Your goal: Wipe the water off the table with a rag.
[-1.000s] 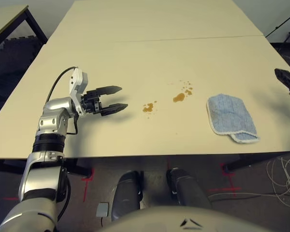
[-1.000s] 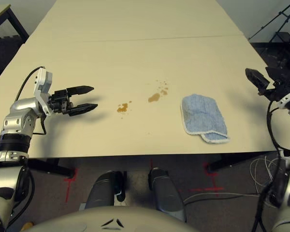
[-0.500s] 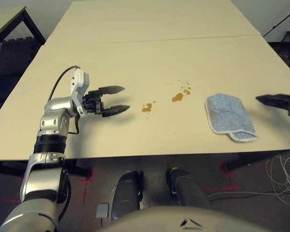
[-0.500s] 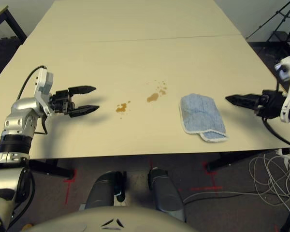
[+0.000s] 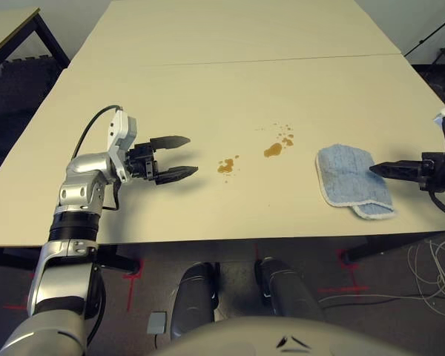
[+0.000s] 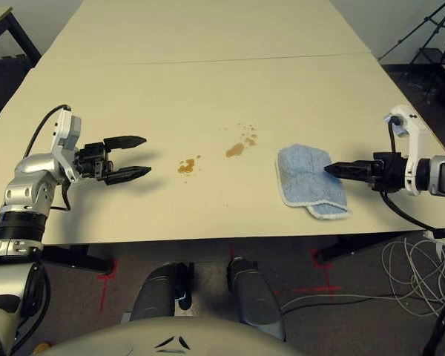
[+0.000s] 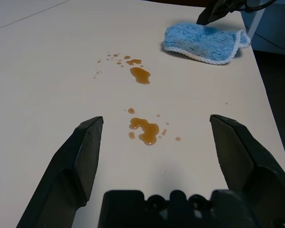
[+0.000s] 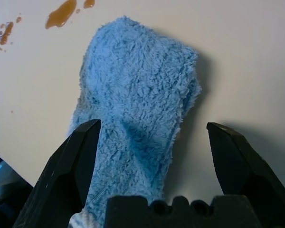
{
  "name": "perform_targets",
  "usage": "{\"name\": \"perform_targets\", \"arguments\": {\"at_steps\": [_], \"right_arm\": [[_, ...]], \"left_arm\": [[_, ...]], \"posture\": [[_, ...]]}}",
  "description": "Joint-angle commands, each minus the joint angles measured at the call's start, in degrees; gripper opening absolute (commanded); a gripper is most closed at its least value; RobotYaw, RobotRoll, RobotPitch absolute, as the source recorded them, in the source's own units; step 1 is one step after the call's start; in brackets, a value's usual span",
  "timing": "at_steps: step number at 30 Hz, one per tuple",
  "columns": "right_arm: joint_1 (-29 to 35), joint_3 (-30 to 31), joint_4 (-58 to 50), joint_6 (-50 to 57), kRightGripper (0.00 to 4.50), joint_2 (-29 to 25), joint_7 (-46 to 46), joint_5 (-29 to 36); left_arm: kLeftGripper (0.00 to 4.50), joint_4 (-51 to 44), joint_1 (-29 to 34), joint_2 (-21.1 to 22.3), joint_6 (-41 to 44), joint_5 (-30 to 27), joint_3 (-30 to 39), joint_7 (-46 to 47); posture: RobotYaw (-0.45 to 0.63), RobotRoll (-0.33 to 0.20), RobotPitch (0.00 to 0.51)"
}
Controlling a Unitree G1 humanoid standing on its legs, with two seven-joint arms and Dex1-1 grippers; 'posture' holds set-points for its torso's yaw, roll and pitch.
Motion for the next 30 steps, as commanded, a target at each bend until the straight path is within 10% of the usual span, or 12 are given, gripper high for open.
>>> {"name": "perform_targets", "arguments": {"at_steps": [1,24,30], "right_arm": [[-0.9,1.6,1.4,-1.0,4.49,1.2,0.7,-1.6],[1.0,5.3,-4.6,-0.9,4.49,8.0,0.2,-4.7],[0.7,4.5,-3.0,-3.1,2.4,8.0,-0.4,-6.2]], "left_arm": [[4.5,-1.6,0.8,0.7,0.1,-0.1,-0.3,0.0],[4.5,-2.7,2.2,1.2,0.3,0.0,-0.1,0.6],[4.5,-2.8,2.1,1.4,0.3,0.0,-0.2,0.7]], "posture": [[-0.23,0.0,0.143],[-0.21,0.0,0.15],[-0.21,0.0,0.145]]}}
